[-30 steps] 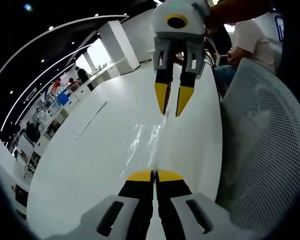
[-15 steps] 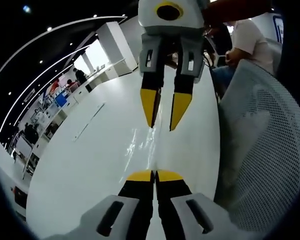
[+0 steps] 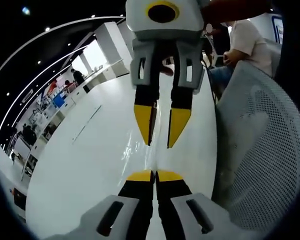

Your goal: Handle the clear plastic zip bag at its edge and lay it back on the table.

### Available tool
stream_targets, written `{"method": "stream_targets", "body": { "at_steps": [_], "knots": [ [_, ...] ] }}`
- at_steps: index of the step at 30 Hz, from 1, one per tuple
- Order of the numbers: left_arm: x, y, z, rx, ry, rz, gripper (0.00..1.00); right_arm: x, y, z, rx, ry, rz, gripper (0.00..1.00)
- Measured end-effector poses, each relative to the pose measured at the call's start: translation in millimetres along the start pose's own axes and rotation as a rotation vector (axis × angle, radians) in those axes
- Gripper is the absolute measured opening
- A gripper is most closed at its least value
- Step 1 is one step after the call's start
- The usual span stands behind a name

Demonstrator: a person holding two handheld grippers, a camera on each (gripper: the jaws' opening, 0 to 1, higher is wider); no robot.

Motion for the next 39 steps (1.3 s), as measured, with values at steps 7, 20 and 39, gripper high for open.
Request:
{"method": "stream_targets", "body": {
  "at_steps": [7,20,39],
  "knots": [
    [0,-0.8,-2.0,0.005,-0.011,-0.001,0.00,-6,4.6,-1,0.006,0.013,0.001,0.09],
    [-1,-0.5,-1.9,0.000,-0.027,0.006,0.00,-16,9.4,0,0.009,0.040,-0.002,0.08],
    [-4,0.2,-6.8,-0.041,-0.054,0.037,0.00,-21,9.2,3,0.044,0.070,0.028,0.00]
  ]
}}
Point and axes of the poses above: the point that each gripper's makers call its tool centre point, and the gripper's own axes: x roughly backward along the fingers, z roughly to its left, y roughly out of its top, the point moved 5 cm from there along x, roughly backward along the fingers, and after that the axes turned 9 degrees about x, right-handed, at the moved point
